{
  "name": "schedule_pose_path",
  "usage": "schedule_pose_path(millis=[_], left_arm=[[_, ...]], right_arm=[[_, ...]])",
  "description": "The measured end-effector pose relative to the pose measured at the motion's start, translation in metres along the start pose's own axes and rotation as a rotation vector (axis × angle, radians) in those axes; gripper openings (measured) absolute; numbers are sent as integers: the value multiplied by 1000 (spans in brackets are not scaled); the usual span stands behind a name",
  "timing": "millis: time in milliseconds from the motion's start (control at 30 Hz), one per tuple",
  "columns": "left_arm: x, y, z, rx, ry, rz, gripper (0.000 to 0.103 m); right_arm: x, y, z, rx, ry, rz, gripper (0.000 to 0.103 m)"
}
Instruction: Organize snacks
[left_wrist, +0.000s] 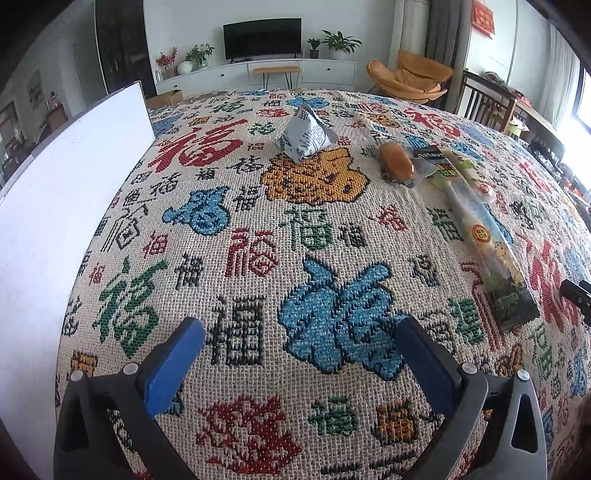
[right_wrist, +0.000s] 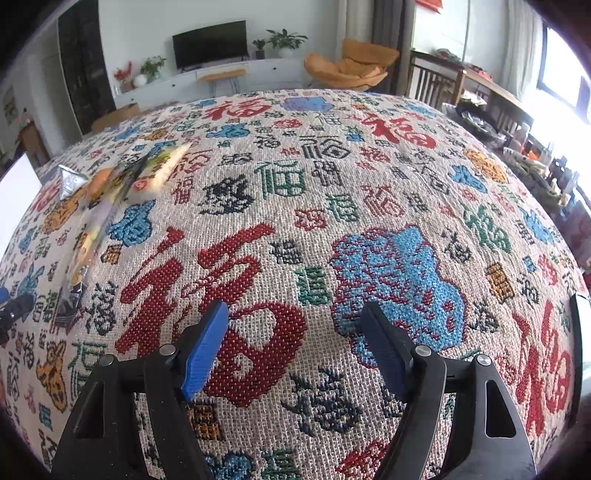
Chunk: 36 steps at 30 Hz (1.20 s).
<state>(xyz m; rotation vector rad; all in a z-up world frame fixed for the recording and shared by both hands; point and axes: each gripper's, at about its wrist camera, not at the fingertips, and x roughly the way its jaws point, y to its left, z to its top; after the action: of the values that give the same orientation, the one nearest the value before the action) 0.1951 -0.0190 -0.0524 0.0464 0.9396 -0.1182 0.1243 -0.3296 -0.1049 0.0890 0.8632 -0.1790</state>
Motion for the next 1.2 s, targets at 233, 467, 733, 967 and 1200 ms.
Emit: schedule_pose_path(millis=[233, 467, 733, 967, 1200], left_arm=[[1, 0, 1, 1, 1, 1, 103], [1, 0, 1, 1, 1, 1, 103], [0, -2, 1, 1, 1, 1, 103], [0, -2, 1, 1, 1, 1, 103], [0, -1, 0, 0, 0, -3, 103]], right_arm=[[0, -3, 0, 9, 2, 0, 78], [1, -5, 1, 14, 4, -4, 80], [1, -5, 1, 14, 4, -4, 80], [1, -4, 1, 14, 4, -3, 80], [1, -4, 1, 16, 4, -2, 80]])
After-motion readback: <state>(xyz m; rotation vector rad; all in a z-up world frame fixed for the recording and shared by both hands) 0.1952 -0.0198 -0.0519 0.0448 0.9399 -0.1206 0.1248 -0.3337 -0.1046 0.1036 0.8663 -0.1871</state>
